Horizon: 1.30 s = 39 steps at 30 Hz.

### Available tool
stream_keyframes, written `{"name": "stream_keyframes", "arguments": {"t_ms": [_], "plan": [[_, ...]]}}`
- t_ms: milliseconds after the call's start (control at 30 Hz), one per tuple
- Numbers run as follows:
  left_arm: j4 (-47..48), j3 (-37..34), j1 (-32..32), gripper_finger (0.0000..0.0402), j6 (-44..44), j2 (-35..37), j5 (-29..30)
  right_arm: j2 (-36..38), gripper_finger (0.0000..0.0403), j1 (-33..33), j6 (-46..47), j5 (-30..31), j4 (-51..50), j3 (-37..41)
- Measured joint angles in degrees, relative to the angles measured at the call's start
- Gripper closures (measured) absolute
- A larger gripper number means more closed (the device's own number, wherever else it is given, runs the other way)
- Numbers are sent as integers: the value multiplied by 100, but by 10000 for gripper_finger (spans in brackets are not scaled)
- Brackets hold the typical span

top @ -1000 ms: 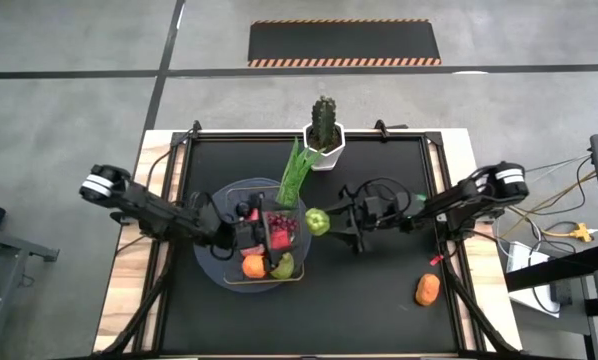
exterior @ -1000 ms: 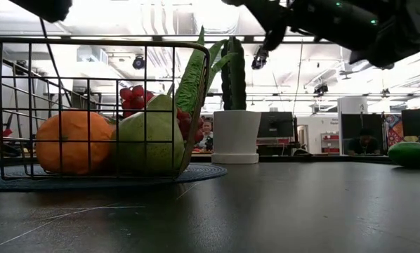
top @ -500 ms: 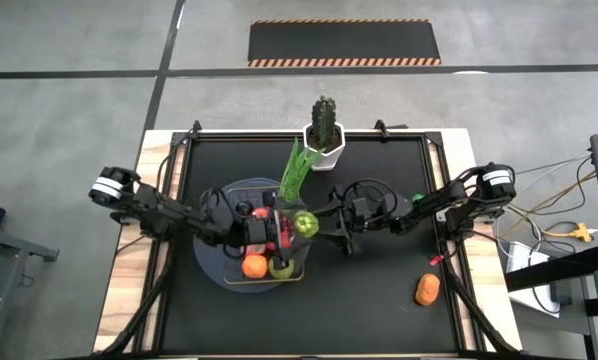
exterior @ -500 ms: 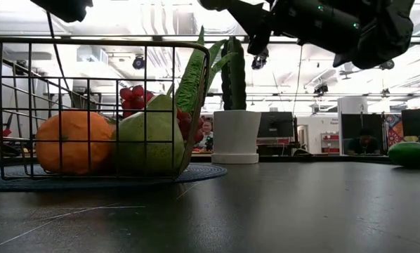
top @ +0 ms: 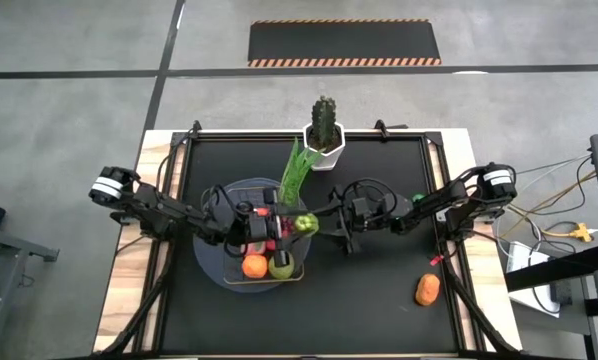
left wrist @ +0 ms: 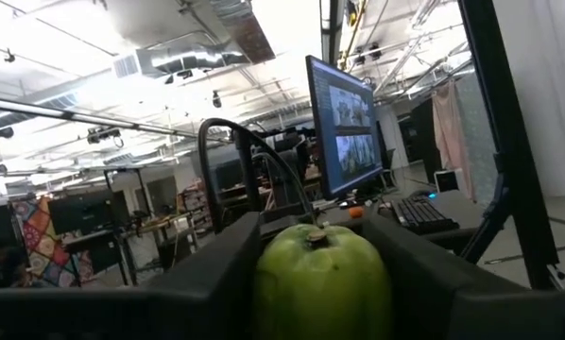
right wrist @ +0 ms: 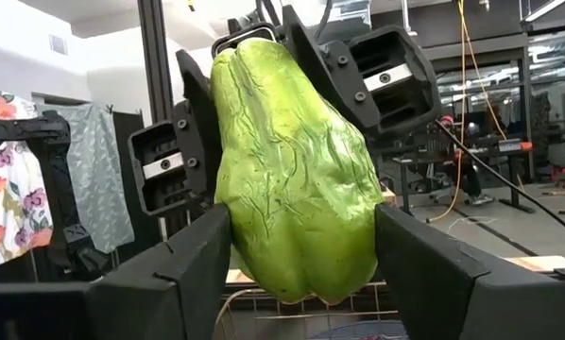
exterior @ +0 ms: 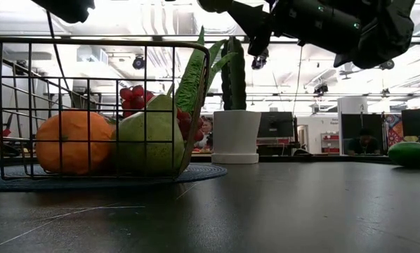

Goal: Build produce basket
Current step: Put the green chayote into the wire basket

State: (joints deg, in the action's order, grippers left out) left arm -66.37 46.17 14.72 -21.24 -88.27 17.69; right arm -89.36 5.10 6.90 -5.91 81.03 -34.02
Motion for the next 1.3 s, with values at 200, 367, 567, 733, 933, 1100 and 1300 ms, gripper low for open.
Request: {"name": "stream_keyframes", "arguments": {"t_ms": [200,367,567,733,933,1100,1300], "plan": [[-7,-2,-2,286,144,2,24,65,115,1,13,-9,-259,2],[22,-9,2,282,482,25,85,541,76,2,5,-9,-1030,2],[1512,-15,146,277,1274,460,810,1758,63,2,-37,-7,-3220,2],[3334,-24,565,277,1987,1108,1917,2830,70,2,-42,-2,-4998,2],[5226,64,1251,277,2695,1911,3041,3581,76,2,-14,-2,-6331,6],[5789,-113,1651,276,3210,2328,4015,3698,76,2,112,-2,-6592,117],[6946,-237,1735,276,4624,2333,4905,3679,76,2,158,-3,-6590,272]]}}
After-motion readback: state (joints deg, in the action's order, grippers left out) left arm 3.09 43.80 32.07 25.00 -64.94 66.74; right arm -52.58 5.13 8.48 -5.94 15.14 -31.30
